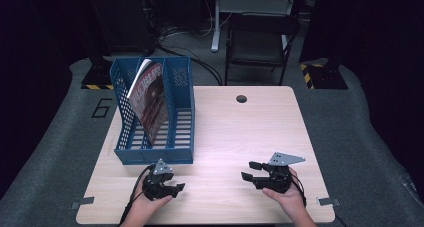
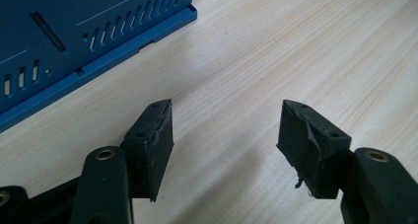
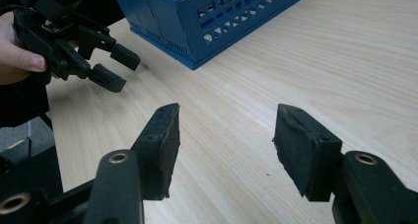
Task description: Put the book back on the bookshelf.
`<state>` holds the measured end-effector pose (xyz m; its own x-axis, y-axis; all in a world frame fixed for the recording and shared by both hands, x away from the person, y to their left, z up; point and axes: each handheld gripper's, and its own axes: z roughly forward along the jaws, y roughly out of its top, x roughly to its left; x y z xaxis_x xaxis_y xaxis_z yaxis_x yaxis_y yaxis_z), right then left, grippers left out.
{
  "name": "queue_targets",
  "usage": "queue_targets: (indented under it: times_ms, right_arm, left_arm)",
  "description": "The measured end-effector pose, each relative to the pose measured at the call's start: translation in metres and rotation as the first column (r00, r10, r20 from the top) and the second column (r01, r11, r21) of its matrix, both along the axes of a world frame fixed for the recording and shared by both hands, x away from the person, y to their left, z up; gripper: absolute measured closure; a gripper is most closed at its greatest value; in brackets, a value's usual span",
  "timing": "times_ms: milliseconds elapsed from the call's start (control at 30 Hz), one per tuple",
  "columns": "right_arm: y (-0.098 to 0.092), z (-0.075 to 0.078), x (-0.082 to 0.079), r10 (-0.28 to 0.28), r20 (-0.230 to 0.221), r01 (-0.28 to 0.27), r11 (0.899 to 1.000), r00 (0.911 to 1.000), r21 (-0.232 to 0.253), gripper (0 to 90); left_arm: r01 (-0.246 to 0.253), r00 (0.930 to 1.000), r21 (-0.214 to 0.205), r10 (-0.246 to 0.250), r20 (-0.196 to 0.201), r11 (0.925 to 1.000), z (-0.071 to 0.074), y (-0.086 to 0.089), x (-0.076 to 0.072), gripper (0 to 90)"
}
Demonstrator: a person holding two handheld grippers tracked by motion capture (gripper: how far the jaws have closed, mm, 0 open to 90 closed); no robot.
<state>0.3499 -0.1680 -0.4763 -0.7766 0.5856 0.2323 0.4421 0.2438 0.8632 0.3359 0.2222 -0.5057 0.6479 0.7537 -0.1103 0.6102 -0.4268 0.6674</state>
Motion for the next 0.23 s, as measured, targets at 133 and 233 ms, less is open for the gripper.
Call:
queue_targets:
  times_ms: [133,233]
  right_arm:
    - [0.0003,-0.0036,0.0016,-0.011,-0.008,0.011,1.000,0.9999,-0.023,42.8]
    - [-0.0005,-0.0065,0.0030,-0.043,-0.020,0.042,0.998,0.9989,-0.046,42.9]
  left_arm:
    - [0.011,0.9999,0.003,-0.011,-0.010,0.9999,-0.0004,-0.0002,0.0006,38.0]
    - [0.009,1.0000,0.001,-0.009,0.001,1.0000,-0.0004,-0.0010,0.0009,37.9]
